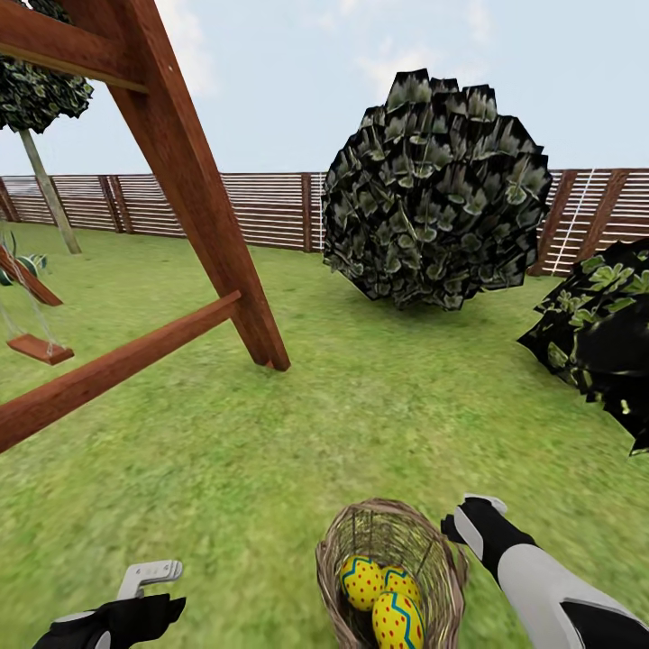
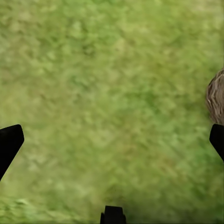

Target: Take the three Easter eggs out of the wicker basket on the lawn in the garden, then place them on the lawn next to a single tree (choose any tree) so that all three eggs are next to the same tree and none are left in the basket.

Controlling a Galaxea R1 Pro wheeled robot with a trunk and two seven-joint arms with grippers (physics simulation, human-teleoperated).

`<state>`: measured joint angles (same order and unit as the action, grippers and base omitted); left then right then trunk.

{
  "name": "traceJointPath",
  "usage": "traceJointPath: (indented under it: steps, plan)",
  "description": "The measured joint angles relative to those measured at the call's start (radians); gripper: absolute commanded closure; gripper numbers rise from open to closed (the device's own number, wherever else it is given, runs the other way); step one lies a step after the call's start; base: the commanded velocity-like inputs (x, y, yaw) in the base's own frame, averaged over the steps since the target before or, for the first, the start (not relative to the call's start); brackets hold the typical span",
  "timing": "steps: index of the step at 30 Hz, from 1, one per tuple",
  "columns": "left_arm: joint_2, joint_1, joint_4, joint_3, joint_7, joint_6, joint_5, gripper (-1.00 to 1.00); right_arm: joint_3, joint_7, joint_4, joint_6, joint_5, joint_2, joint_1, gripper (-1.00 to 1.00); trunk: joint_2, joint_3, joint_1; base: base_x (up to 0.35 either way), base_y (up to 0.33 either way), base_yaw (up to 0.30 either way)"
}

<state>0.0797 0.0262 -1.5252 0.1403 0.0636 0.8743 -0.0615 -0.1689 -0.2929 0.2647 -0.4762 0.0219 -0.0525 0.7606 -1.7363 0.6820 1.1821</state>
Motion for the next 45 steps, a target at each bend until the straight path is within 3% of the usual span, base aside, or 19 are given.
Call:
traceJointPath:
  steps: [24,45]
  plan:
    - [0.000,0.000,0.000,-0.002,-0.001,-0.001,0.000,-1.00,0.019,0.000,0.002,-0.001,-0.001,-0.002,0.053,-1.00,-0.168,0.075,0.092,0.000,0.000,0.000]
    - [0.000,0.000,0.000,-0.002,-0.001,-0.001,0.001,-1.00,0.019,0.000,0.000,-0.002,-0.001,-0.002,0.057,-1.00,-0.315,0.141,0.173,0.000,0.000,0.000]
